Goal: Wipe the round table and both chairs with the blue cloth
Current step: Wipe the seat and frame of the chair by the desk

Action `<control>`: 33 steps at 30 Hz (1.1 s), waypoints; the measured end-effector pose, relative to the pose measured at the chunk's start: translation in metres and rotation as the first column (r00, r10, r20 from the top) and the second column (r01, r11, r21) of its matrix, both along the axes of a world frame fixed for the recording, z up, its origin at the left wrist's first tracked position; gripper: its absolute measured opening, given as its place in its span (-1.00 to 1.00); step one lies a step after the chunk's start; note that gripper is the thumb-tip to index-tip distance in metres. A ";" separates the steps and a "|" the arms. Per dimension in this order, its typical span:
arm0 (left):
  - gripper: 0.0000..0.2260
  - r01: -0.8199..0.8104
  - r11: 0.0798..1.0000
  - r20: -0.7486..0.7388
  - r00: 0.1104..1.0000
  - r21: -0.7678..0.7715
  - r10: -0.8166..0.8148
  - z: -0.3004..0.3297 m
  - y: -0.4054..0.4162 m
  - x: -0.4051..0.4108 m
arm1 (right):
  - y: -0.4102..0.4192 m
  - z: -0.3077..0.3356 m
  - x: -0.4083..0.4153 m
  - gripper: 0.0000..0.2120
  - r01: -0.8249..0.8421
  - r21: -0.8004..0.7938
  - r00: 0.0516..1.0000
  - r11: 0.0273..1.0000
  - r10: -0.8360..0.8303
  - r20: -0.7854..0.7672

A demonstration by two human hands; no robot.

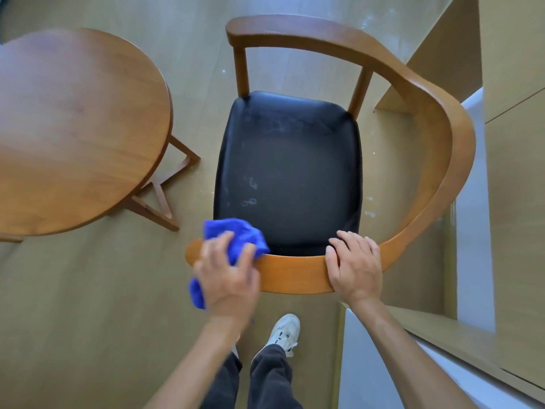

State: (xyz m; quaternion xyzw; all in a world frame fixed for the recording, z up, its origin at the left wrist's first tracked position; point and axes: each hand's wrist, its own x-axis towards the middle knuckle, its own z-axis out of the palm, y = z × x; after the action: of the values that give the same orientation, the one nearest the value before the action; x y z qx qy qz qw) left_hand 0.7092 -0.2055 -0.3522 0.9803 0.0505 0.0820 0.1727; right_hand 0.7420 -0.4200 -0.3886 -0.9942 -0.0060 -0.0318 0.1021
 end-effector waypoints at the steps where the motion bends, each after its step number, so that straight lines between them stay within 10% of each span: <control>1: -0.70 0.084 0.996 0.011 0.996 -0.011 -0.084 -0.001 -0.032 -0.008 | -0.001 -0.001 0.000 -0.62 -0.006 -0.001 1.000 1.000 0.006 0.014; 10: -0.66 0.304 0.951 0.071 0.951 -0.049 -0.300 0.002 -0.017 -0.007 | -0.004 -0.001 0.000 -0.64 -0.027 0.069 0.996 0.997 0.021 0.088; 16: -0.70 -0.175 0.985 -0.056 0.983 -0.006 0.174 -0.002 0.065 0.011 | -0.001 0.000 0.000 -0.64 0.014 0.059 0.999 0.998 -0.017 0.044; 20: -0.72 -0.169 0.986 -0.118 0.979 -0.010 0.167 -0.001 -0.014 -0.005 | -0.001 0.001 0.000 -0.63 0.032 0.089 0.999 0.996 -0.035 0.026; 24: -0.68 -0.075 0.988 -0.329 0.944 -0.135 0.027 0.022 -0.115 -0.012 | -0.004 0.010 0.004 -0.58 0.080 0.287 0.995 0.955 -0.059 -0.081; 28: -0.73 -0.207 0.936 -0.360 0.928 -0.285 0.096 0.029 -0.142 -0.006 | 0.001 0.043 0.003 -0.60 0.377 0.714 0.926 0.589 -0.262 -0.273; 33: -0.73 -0.197 0.718 -0.326 0.944 -0.668 -0.044 0.037 -0.086 0.001 | 0.053 0.062 -0.049 -0.53 0.414 0.577 0.910 0.704 -0.328 -0.252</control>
State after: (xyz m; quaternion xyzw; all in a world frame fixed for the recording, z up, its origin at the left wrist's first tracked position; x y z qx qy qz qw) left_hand 0.7107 -0.2917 -0.3151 0.8413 0.1456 -0.0953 0.5117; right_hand 0.6933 -0.3668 -0.3269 -0.8853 0.2120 0.0131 0.4136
